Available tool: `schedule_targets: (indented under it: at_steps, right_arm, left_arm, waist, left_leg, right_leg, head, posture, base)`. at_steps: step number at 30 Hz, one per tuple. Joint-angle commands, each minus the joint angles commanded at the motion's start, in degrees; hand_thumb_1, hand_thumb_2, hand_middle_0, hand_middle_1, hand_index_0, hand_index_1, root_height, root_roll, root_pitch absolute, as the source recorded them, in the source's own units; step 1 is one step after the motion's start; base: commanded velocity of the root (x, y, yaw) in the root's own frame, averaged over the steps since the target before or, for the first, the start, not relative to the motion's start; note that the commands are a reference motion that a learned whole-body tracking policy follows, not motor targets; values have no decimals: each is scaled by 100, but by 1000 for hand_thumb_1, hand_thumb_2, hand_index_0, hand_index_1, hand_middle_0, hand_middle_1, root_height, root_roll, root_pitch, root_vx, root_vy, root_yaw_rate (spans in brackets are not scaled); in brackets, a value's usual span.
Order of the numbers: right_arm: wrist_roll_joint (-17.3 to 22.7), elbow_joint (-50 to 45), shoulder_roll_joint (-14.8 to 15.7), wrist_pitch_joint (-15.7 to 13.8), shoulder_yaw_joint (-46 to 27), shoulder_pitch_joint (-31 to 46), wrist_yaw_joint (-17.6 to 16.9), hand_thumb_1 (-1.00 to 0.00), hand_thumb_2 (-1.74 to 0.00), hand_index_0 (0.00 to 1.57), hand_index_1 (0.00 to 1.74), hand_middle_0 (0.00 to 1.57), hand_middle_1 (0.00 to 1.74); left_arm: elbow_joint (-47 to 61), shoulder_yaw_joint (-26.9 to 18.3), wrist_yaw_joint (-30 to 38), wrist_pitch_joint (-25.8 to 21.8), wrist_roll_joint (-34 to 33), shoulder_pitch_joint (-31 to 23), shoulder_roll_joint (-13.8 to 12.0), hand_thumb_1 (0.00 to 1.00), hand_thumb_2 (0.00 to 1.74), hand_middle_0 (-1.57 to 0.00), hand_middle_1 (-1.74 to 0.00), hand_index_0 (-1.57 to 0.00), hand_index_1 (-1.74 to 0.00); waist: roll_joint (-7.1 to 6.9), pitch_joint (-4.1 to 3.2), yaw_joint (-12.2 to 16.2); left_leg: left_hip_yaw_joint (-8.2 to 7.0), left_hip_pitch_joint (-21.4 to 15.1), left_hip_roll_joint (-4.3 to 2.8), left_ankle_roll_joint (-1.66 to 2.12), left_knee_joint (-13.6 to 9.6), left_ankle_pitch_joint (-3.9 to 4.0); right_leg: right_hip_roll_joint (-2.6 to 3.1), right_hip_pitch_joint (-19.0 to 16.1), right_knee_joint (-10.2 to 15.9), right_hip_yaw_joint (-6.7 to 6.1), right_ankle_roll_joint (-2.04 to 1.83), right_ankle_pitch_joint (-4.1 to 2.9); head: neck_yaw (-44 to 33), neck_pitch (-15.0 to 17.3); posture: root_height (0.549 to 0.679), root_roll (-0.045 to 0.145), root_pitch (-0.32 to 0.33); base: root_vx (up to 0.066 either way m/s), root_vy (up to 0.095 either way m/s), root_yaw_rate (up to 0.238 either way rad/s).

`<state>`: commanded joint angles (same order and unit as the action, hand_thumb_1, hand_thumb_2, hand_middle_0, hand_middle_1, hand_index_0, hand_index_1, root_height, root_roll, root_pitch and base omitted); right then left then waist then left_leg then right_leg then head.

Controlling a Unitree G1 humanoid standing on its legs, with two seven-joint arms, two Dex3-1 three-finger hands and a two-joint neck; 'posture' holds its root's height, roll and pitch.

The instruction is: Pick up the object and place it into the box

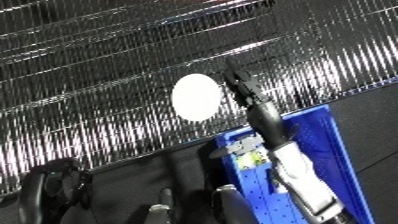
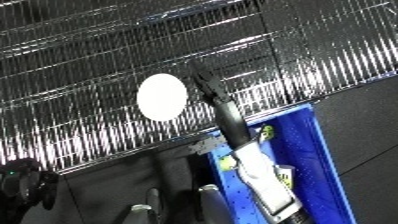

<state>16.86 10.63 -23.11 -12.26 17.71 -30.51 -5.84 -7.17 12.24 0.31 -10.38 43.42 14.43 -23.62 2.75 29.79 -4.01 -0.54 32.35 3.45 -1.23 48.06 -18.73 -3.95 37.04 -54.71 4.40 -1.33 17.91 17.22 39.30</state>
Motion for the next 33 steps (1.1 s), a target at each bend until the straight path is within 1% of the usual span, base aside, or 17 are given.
schedule_targets:
  at_steps: [3,8,18,23,29,32,33]
  right_arm:
    - [17,36,-10,26,8,-124,-94,0,0,0,0,0,0]
    - [55,143,-31,58,6,-330,-190,0,0,0,0,0,0]
    - [96,300,-122,199,101,-712,-108,0,0,0,0,0,0]
    - [85,402,-166,254,197,-929,-92,0,0,0,0,0,0]
    - [15,476,-152,330,314,-1166,-42,0,0,0,0,0,0]
    - [12,502,-149,343,361,-1248,-7,0,0,0,0,0,0]
    - [19,509,-140,346,381,-1278,7,-50,-87,79,87,79,87]
  left_arm:
    - [5,33,28,10,8,41,3,1000,1740,-1570,-1740,-1570,-1740]
    - [-18,93,60,-1,27,102,2,1000,1740,-1570,-1740,-1570,-1740]
    - [10,143,59,2,85,197,-28,1000,1740,-1570,-1740,-1570,-1740]
    - [28,206,116,-25,126,253,-31,1000,1740,-1570,-1740,-1570,-1740]
    - [27,270,158,-43,152,323,-10,1000,1740,-1570,-1740,-1570,-1740]
    - [23,284,156,-62,169,340,-9,1000,1740,-1570,-1740,-1570,-1740]
    - [26,291,158,-65,170,347,-4,1000,1740,-1570,-1740,-1570,-1740]
  waist:
    - [8,0,-14]
    - [23,0,-39]
    - [78,0,-124]
    - [108,0,-160]
    - [137,0,-202]
    - [147,0,-217]
    - [151,0,-224]
  left_leg:
    - [-1,66,4,-7,25,-4]
    - [-2,187,4,-17,91,-25]
    - [4,438,28,-47,174,-27]
    - [13,575,36,-52,210,-21]
    - [24,708,39,-54,228,-3]
    - [26,744,43,-56,234,0]
    - [27,752,45,-57,233,2]
  right_leg:
    - [5,70,-30,8,2,-3]
    - [-3,191,-79,23,0,-9]
    - [-4,457,-175,60,7,-17]
    - [-6,592,-218,80,12,-16]
    - [-4,717,-238,105,16,-17]
    - [-4,750,-246,114,20,-13]
    - [-6,757,-247,118,22,-13]
  head:
    - [58,-47]
    - [75,-195]
    - [216,-531]
    - [268,-643]
    - [325,-780]
    - [325,-780]
    - [391,-816]
  posture:
    - [610,58,57]
    - [608,56,68]
    - [605,53,95]
    - [603,52,111]
    - [602,52,128]
    - [602,52,133]
    - [602,52,134]
  base:
    - [-8,20,29]
    - [-6,20,21]
    - [-16,14,21]
    - [-24,12,17]
    - [-23,4,22]
    - [-14,-4,12]
    - [-13,-6,13]
